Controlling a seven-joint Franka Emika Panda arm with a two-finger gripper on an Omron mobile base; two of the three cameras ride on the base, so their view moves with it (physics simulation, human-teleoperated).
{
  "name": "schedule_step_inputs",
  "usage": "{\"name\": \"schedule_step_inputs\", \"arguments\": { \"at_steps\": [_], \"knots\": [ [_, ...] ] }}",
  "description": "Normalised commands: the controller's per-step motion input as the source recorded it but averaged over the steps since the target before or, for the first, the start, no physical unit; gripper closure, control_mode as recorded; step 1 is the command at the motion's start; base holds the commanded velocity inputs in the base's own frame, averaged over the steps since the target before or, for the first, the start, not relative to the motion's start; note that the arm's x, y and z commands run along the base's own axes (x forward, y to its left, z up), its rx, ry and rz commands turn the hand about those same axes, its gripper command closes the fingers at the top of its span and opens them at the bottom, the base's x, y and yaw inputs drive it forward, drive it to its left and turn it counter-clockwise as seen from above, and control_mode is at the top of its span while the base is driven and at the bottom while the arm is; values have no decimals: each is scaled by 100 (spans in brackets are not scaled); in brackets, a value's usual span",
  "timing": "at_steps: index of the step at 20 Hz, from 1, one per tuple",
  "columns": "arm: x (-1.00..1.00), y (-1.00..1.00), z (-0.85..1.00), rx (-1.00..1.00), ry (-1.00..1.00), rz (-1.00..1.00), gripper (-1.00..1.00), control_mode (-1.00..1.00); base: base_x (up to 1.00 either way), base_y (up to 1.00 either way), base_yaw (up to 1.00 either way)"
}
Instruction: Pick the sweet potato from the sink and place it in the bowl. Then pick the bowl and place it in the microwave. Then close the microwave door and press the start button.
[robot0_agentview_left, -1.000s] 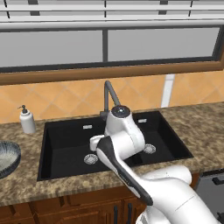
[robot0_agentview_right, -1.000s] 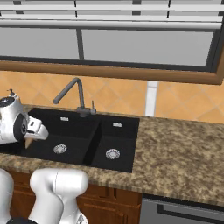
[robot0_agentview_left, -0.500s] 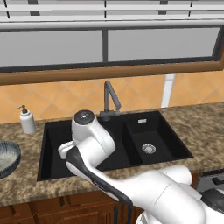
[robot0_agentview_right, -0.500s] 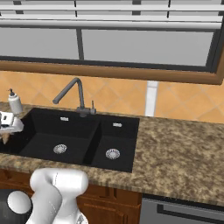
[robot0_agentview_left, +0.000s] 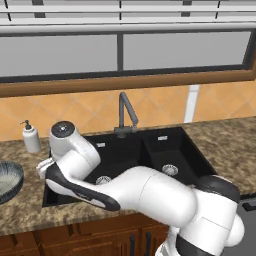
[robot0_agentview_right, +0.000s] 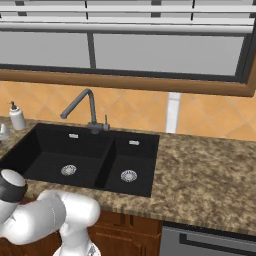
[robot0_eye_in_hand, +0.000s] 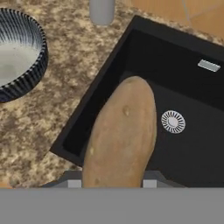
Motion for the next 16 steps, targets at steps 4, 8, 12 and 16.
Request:
{"name": "schedule_step_inputs", "arguments": {
  "at_steps": [4,8,12,16],
  "knots": [
    [14,83,0,0,-7,9,100,-100,0,0,0],
    [0,91,-4,-3,-11,5,100,-100,0,0,0],
    [-11,87,0,-10,-17,1,100,-100,0,0,0],
    [-8,81,0,-7,-13,0,100,-100,0,0,0]
  ]
}}
